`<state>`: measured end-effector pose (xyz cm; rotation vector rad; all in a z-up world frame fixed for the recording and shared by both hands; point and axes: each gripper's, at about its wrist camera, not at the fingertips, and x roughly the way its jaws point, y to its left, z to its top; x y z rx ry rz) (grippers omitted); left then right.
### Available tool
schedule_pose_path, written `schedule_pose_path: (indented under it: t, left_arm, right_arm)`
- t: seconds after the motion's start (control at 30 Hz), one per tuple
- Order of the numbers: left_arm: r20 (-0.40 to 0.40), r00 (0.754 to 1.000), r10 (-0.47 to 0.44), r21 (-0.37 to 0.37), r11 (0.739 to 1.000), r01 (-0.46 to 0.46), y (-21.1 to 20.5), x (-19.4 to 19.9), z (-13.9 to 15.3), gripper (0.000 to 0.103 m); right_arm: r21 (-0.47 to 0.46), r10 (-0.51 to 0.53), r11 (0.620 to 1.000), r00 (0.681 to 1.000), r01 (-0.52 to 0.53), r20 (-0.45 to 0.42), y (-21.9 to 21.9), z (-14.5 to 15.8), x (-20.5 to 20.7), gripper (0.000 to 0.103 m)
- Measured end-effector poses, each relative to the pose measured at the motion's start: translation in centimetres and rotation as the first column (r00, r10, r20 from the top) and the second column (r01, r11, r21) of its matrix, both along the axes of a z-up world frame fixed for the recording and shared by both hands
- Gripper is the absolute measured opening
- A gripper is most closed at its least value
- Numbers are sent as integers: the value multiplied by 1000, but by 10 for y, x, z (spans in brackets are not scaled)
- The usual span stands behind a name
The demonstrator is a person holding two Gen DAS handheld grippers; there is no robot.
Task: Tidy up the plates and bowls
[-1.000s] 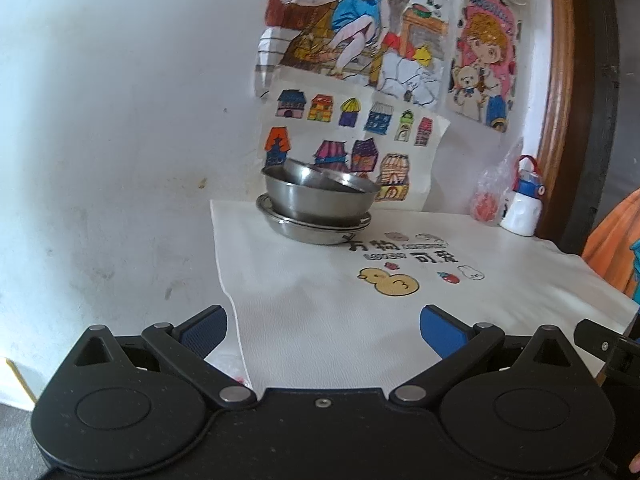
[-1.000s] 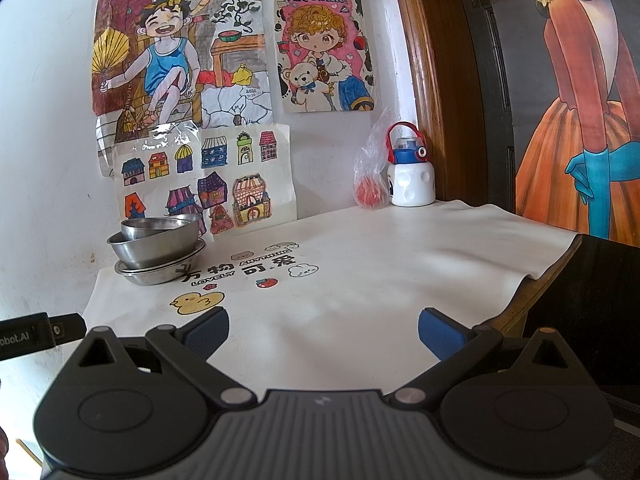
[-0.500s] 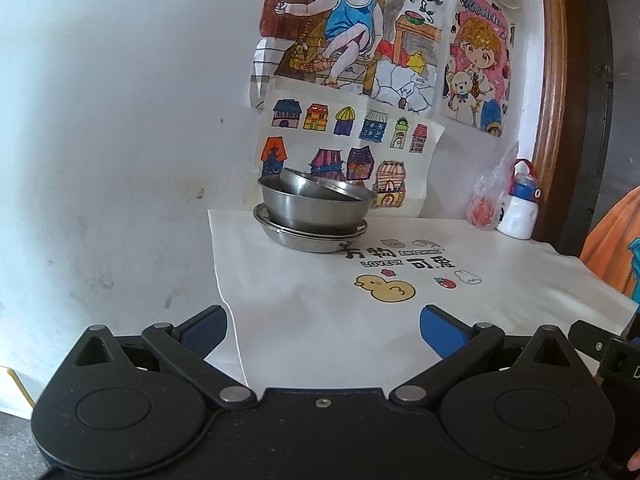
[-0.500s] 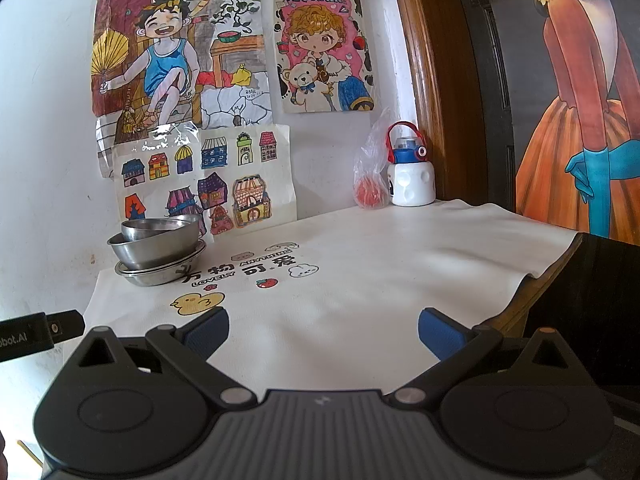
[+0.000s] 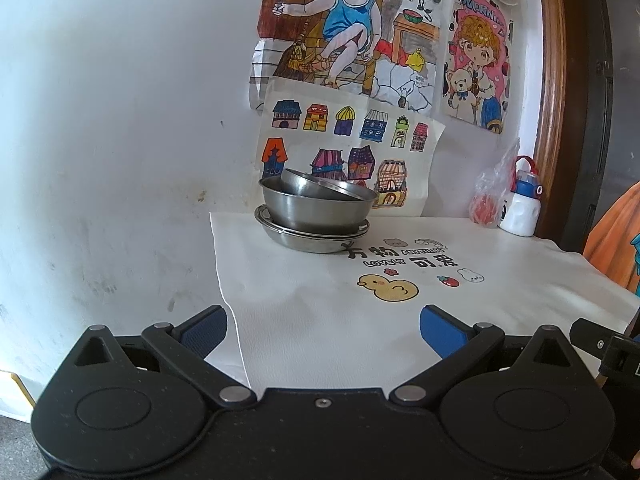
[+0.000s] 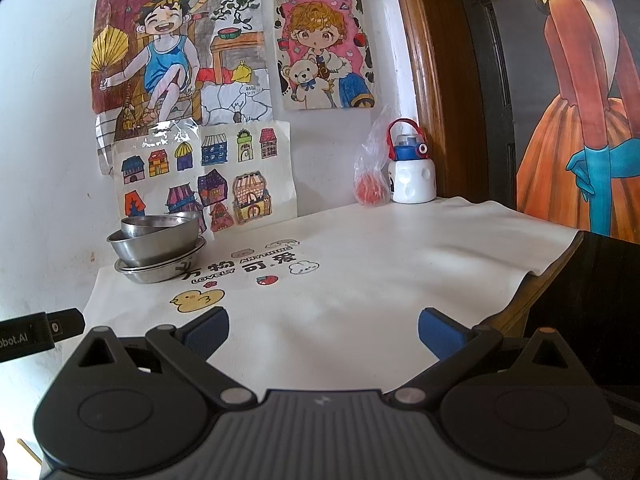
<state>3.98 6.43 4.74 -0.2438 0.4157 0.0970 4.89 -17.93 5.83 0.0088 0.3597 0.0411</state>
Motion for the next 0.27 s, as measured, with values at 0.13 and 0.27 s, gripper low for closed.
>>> schedule_pose_path:
  t: [0.13,0.27]
  left_arm:
    - [0,1000,-1,3,1000,1,0,0,0,102]
    - [2,1000,0,7,1000,0,0,1,1,102]
  right_arm:
    - [0,0,1000,1000,0,0,0,0,0,103]
    - [0,-1,1000,1000,1,-2,0,-1,1,103]
